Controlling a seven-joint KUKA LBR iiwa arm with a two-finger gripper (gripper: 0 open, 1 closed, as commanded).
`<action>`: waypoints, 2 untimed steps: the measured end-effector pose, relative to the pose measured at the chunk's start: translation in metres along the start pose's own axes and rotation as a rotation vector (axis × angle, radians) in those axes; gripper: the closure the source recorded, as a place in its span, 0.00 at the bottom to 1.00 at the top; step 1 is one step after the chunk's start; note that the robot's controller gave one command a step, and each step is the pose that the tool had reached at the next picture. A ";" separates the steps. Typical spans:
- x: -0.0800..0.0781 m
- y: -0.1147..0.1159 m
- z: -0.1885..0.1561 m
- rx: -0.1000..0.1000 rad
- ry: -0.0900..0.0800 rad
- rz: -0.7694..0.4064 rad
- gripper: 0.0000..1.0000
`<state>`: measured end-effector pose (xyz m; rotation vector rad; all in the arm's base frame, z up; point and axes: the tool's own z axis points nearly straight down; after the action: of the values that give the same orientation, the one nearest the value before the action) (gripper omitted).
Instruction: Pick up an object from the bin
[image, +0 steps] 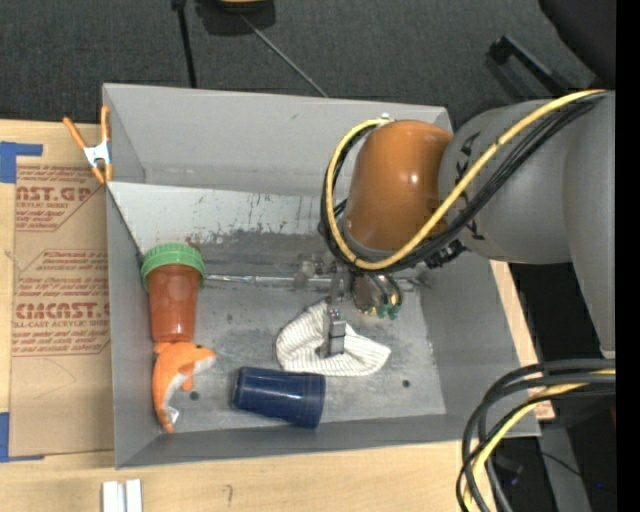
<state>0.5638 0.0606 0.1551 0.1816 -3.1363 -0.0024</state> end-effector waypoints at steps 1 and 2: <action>0.003 -0.013 0.018 0.002 -0.001 -0.110 0.00; -0.009 -0.033 0.060 0.001 -0.001 -0.213 1.00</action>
Offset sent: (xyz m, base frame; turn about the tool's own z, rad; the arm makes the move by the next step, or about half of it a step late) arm 0.0122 -0.0322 -0.0596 -0.2132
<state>0.5763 0.0293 0.0951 0.5135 -3.1010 -0.0014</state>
